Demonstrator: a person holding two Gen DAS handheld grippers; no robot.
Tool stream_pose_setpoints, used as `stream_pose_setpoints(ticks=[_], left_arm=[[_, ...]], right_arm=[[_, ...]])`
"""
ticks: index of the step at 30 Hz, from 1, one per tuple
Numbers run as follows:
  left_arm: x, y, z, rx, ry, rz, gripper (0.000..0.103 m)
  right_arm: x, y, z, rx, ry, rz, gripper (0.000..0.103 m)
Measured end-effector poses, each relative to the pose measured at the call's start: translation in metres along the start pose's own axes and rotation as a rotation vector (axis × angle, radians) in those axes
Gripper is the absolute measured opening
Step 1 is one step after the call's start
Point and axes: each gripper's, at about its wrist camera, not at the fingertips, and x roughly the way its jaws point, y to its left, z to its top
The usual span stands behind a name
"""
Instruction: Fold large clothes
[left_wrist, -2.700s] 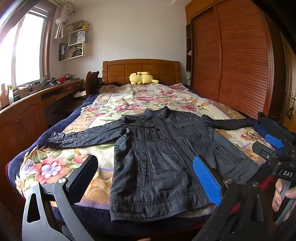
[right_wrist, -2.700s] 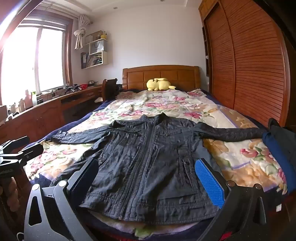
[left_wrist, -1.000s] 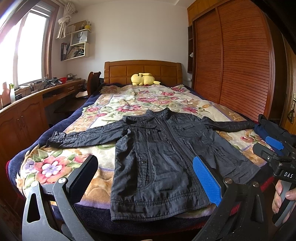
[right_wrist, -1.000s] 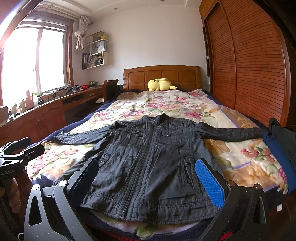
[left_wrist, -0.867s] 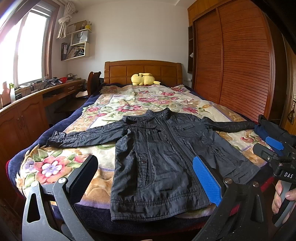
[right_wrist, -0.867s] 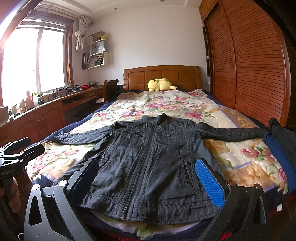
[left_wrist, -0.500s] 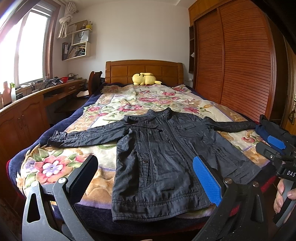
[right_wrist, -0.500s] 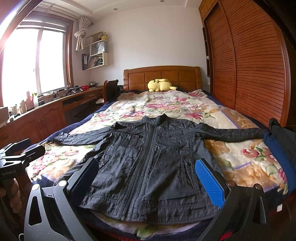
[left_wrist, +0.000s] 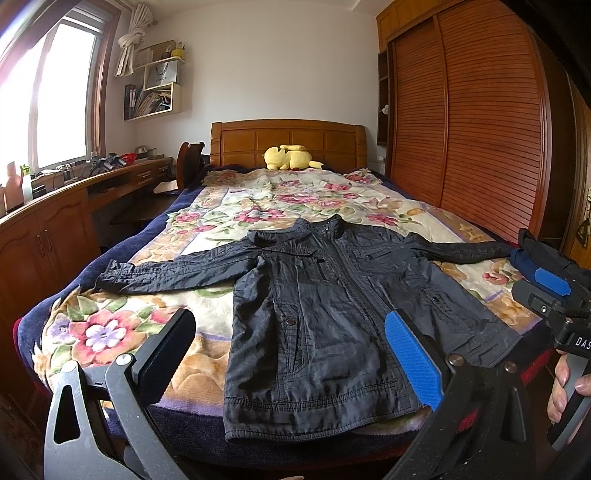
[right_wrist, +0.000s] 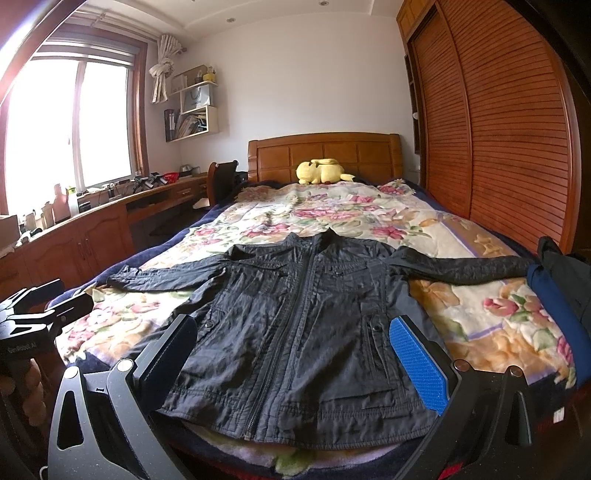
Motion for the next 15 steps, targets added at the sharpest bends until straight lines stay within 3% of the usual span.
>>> stream_pose_setpoints(ticks=[15], left_arm=[[0.0068, 0.0044, -0.0035, 0.001, 0.012, 0.000, 0.103]], right_arm=[[0.0067, 0.0021, -0.0018, -0.006, 0.009, 0.021, 0.103]])
